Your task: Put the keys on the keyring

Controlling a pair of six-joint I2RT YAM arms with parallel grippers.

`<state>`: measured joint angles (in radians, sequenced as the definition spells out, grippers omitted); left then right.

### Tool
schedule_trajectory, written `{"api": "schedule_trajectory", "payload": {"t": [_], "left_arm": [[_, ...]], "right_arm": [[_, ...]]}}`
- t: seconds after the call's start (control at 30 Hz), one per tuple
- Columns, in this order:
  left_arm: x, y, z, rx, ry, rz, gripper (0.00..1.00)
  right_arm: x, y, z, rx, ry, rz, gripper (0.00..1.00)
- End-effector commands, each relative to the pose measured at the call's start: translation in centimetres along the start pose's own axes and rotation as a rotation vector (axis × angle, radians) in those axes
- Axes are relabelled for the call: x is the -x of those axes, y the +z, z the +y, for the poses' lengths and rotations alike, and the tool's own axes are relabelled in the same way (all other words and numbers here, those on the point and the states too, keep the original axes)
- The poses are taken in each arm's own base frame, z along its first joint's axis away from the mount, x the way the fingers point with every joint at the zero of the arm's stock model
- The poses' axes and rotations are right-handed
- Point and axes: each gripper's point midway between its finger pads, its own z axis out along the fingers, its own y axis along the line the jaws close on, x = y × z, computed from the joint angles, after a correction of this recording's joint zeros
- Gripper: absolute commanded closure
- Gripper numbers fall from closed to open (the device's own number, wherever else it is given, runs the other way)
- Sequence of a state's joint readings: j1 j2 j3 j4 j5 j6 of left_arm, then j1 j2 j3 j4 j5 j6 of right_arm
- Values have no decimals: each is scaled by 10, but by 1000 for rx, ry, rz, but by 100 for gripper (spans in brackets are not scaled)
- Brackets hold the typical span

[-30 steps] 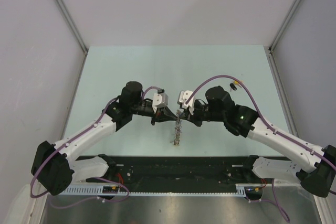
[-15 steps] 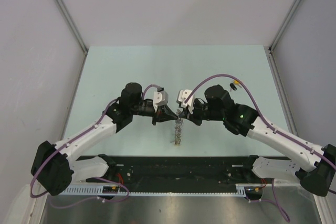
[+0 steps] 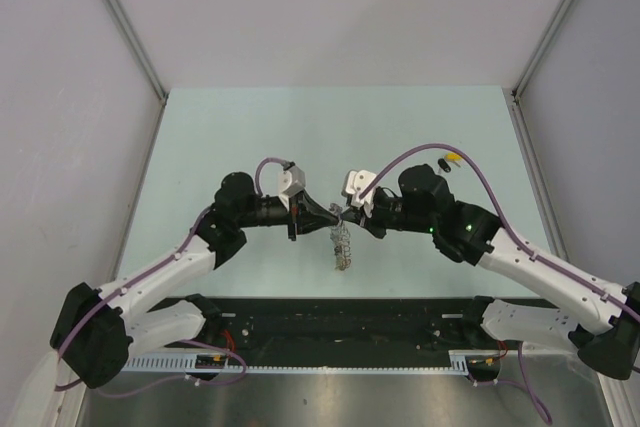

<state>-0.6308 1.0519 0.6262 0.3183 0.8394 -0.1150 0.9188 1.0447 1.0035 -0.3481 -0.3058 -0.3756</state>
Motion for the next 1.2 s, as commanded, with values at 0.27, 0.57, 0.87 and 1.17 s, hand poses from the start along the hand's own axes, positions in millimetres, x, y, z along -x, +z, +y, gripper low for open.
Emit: {"api": "schedule_trajectory", "payload": {"t": [0.27,0.57,0.87,1.17], "left_arm": [[65,-15,-5,83,-23,-308,100],[69,-17,-17,25,-27,-368,100],[68,-18,-24,-9,-8,-357,100],[65,-16,-31,-49,6,-333,100]], "right_arm": [[11,-7,11,-18,-14,-91,100],[13,0,14,-24,23,-150,100],[10,0,7,-74,37,-169,100],[13,3,5,-80,22,-182,94]]}}
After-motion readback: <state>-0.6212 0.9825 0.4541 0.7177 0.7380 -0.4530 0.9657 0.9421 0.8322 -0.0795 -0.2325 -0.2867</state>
